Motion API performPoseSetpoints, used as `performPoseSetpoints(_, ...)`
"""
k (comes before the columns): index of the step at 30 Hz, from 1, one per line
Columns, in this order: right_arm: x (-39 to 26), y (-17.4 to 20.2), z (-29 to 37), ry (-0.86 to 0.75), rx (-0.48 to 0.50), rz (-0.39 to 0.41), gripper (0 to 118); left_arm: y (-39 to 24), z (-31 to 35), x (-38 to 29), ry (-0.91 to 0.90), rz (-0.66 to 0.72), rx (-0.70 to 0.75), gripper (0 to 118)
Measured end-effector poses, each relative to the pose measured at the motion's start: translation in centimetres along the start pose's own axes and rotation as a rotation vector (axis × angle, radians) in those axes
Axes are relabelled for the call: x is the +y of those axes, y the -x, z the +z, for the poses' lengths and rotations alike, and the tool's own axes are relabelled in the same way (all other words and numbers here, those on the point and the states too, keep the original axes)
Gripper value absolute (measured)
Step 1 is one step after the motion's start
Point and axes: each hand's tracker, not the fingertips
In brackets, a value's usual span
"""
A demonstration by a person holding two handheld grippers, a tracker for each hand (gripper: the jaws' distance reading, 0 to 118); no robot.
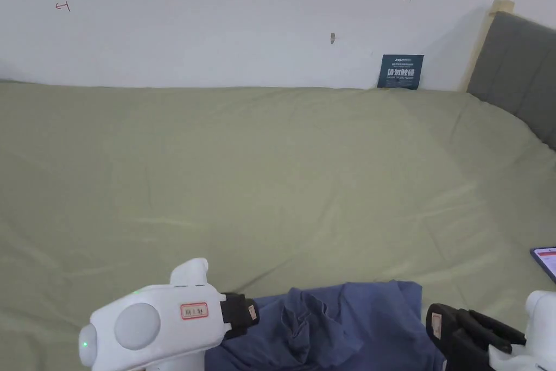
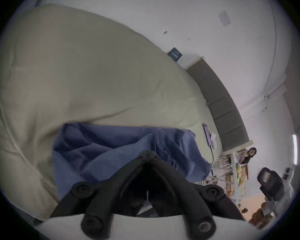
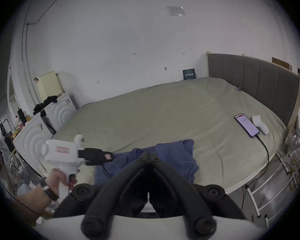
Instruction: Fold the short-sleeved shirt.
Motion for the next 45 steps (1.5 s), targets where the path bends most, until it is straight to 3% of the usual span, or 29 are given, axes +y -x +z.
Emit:
performPoseSetpoints(7,0.6,0.5,1.6,-0.038,0.004,0.034,1,-2.1,-6.8,-4.3,0.106,-0.01,-0.024,0)
performPoseSetpoints(9,0.8,0.7,1.8,-0.051,0.01,0.032,1,-2.8,-7.2,-5.2,0.092,0.03,-0.105,0)
performPoseSetpoints(12,1.0,1.1,1.7,-0.052,0.022,0.041,1,-4.1,-7.2,-5.7,0.079,-0.02,-0.122,0)
performPoseSetpoints(17,0.4,1.5,0.8,-0.029,0.034,0.043,1,-3.7,-4.2,-5.2,0.092,-0.043,-0.163,0)
performPoseSetpoints(22,0.2,1.9,0.1,-0.011,0.045,0.045,1,1.6,4.0,-1.8,0.028,-0.014,-0.176,0)
performPoseSetpoints(23,0.3,2.0,0.0,-0.012,0.048,0.046,1,3.4,5.6,-1.2,0.014,0.02,-0.145,10)
performPoseSetpoints(26,0.7,2.3,-0.4,-0.01,0.068,0.052,2,8.4,8.9,-0.7,0.029,0.193,-0.117,99)
performPoseSetpoints(27,0.8,2.5,-0.5,-0.013,0.074,0.057,2,9.4,9.6,-1.0,0.013,0.237,-0.115,114)
performPoseSetpoints(30,1.1,2.8,-0.6,-0.024,0.099,0.06,2,11.8,10.5,-2.1,-0.047,0.375,-0.178,114)
performPoseSetpoints(34,1.4,3.0,-0.3,-0.026,0.122,0.058,2,12.9,7.8,-3.9,0.038,0.464,-0.204,114)
performPoseSetpoints(39,1.5,2.6,0.3,-0.037,0.125,0.047,2,11.5,3.9,-5.2,0.033,0.407,-0.352,113)
performPoseSetpoints(43,1.5,2.3,0.4,-0.032,0.116,0.028,2,11.1,2.5,-5.4,0.015,0.397,-0.375,111)
performPoseSetpoints(44,1.4,2.2,0.5,-0.03,0.113,0.027,2,11.4,2.5,-5.4,0.013,0.405,-0.364,97)
performPoseSetpoints(45,1.3,2.1,0.6,-0.031,0.111,0.026,2,11.5,2.3,-5.5,0.017,0.413,-0.302,45)
